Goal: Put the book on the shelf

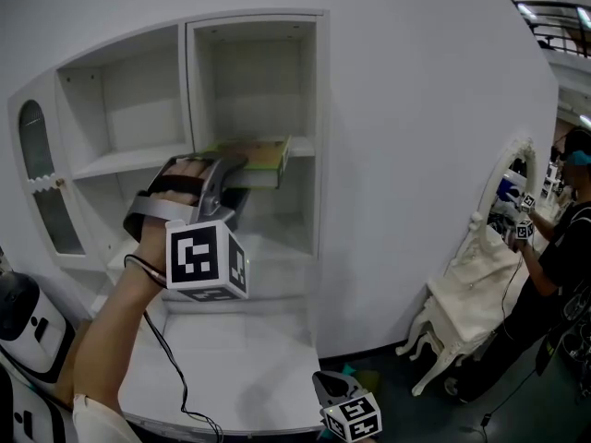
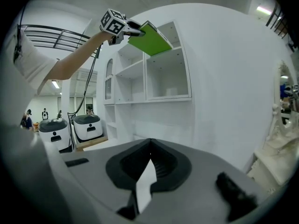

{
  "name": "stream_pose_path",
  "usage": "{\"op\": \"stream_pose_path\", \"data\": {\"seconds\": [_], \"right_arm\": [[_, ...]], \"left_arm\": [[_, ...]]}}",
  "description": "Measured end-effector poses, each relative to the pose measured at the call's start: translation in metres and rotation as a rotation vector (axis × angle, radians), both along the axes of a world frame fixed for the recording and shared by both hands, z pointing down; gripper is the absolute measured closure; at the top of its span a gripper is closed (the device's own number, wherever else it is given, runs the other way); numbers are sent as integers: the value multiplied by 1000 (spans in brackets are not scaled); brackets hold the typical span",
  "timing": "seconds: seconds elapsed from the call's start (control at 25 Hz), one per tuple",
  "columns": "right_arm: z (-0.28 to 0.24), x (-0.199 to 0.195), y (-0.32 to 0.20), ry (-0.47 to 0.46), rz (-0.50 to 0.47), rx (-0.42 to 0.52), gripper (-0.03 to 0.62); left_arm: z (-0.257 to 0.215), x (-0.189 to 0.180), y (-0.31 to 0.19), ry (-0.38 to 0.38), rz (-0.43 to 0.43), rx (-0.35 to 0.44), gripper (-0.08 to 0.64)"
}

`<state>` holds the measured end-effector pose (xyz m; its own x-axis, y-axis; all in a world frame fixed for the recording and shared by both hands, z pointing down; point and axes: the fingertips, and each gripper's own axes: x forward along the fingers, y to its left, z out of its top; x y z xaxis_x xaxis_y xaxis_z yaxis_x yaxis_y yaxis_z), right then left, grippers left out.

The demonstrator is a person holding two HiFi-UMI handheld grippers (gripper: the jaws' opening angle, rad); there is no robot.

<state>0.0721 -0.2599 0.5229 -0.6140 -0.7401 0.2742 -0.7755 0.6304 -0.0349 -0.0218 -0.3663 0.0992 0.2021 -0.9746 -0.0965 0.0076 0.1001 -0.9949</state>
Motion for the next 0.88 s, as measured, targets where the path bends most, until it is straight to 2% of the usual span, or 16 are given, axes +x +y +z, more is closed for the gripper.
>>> {"op": "stream_pose_path", "data": {"seconds": [0.88], "right_arm": [[5, -6, -5, -15, -2, -27, 579]], "left_arm": [[10, 1, -56, -12, -28, -47, 411]]}}
